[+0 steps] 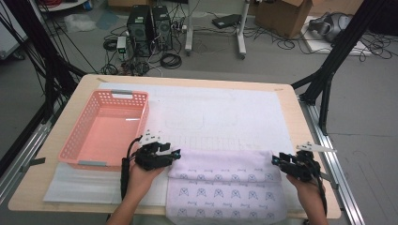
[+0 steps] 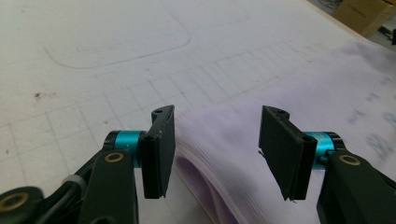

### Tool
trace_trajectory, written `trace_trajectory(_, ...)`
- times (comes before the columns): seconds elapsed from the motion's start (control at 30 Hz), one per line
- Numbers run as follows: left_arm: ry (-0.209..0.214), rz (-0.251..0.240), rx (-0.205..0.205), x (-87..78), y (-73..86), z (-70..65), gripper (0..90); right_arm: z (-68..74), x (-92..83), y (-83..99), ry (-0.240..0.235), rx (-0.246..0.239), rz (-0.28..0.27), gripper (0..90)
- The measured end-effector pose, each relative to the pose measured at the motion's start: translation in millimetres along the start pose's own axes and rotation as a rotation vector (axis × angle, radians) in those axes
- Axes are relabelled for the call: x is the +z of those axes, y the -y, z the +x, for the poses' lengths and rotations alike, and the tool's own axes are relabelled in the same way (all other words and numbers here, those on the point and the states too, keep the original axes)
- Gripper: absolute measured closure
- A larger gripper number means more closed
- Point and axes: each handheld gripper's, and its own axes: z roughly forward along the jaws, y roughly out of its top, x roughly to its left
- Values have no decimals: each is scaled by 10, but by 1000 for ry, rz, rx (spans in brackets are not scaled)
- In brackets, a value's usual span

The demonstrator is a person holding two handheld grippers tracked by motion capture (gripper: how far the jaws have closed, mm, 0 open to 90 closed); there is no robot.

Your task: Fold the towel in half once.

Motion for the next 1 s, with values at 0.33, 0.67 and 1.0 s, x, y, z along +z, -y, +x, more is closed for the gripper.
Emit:
trace_trajectory(0.33,4,21,49,103,31,-21,856,-33,305,-111,44,-46,68,869)
trace_trajectory(0.67,34,-125,117,-296,131,-167,850,109,-104,52,4,-77,-80,870)
trace_trajectory(1.0,80,-153,118,-548,436,-327,840,238,-364,412,-25,-85,-124,868)
